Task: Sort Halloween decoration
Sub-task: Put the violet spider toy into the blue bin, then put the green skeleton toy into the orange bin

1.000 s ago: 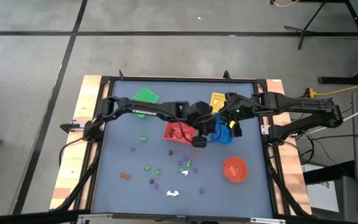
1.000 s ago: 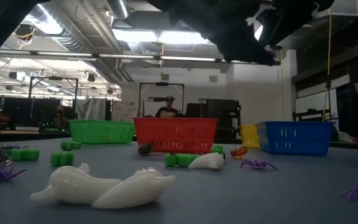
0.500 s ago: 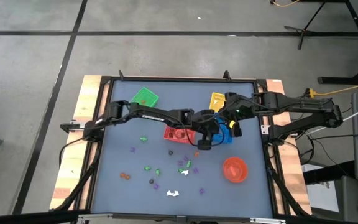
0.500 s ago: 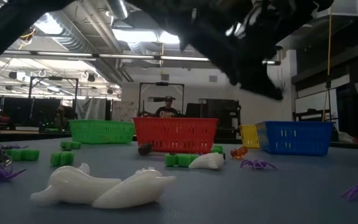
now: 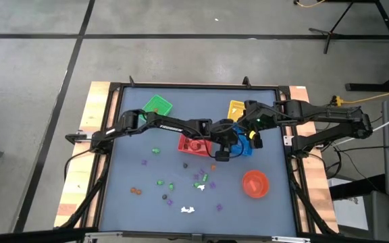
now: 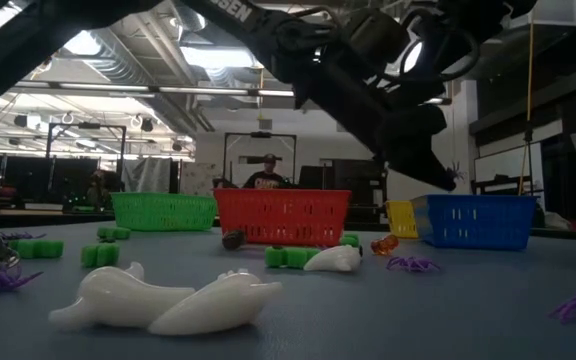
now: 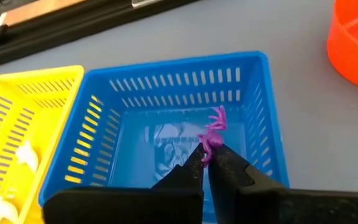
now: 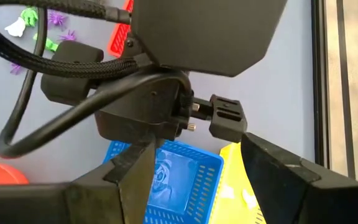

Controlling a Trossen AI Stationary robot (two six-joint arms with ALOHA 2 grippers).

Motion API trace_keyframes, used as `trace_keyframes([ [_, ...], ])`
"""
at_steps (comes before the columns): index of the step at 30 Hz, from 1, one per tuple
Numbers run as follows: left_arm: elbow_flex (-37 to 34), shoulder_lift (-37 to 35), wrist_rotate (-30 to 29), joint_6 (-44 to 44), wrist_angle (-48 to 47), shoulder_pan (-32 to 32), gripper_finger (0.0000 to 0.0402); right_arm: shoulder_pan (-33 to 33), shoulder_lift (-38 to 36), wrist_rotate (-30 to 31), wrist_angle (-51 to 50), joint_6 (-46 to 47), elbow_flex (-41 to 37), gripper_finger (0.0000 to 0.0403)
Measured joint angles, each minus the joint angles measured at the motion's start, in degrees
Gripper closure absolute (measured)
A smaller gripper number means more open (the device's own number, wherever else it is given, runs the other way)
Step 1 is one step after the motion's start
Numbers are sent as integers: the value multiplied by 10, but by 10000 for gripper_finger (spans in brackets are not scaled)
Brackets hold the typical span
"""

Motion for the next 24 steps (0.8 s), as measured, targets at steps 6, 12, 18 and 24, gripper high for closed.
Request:
trace_keyframes([
  [6, 0, 0, 1, 0, 3, 0, 345, 0, 0, 0, 0, 0, 0, 166],
  [12, 0, 0, -7, 0, 16, 0, 280, 0, 0, 0, 0, 0, 0, 166],
  [18, 0, 0, -8, -2, 17, 0, 232, 0, 0, 0, 0, 0, 0, 166],
  [24, 0, 0, -8, -2, 17, 0, 195, 0, 0, 0, 0, 0, 0, 166],
])
